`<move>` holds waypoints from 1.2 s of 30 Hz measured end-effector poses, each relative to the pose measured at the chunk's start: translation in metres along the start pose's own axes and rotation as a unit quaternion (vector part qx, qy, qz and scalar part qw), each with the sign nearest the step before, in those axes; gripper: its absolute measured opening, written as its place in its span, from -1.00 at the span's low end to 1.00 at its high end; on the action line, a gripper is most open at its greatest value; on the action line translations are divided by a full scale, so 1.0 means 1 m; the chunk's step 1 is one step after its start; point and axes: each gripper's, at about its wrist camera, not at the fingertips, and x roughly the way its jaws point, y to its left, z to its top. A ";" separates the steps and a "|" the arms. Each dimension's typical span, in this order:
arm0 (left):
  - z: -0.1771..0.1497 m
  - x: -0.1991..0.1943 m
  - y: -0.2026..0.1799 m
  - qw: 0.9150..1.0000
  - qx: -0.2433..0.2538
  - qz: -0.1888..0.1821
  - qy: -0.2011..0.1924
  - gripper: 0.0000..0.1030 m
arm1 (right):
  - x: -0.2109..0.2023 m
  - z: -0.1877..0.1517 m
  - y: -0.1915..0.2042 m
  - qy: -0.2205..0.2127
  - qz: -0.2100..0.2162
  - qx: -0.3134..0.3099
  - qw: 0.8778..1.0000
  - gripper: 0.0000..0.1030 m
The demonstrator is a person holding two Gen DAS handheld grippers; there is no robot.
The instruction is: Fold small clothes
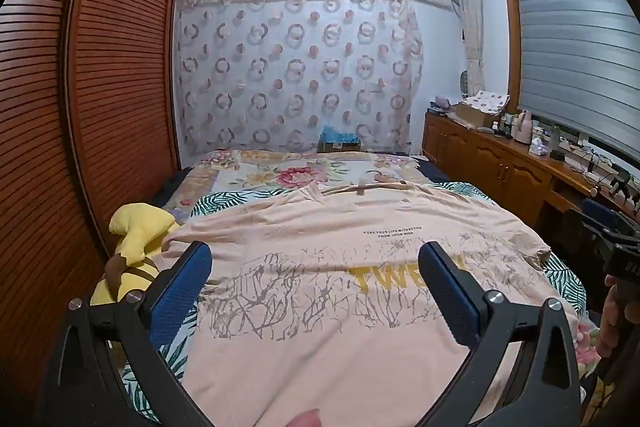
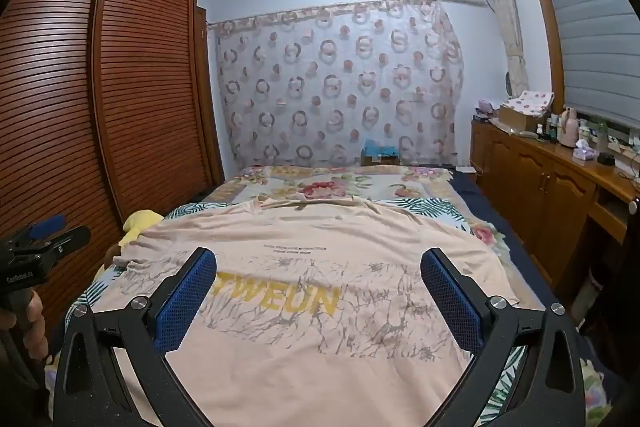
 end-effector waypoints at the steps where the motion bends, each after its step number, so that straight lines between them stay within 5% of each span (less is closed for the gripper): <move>1: 0.000 0.000 0.000 1.000 0.001 -0.001 0.000 1.00 | 0.000 0.000 0.000 0.000 0.000 -0.001 1.000 0.98; 36: 0.000 -0.005 -0.009 1.000 0.008 0.003 -0.005 1.00 | 0.002 0.000 0.002 0.001 0.003 0.000 1.000 0.98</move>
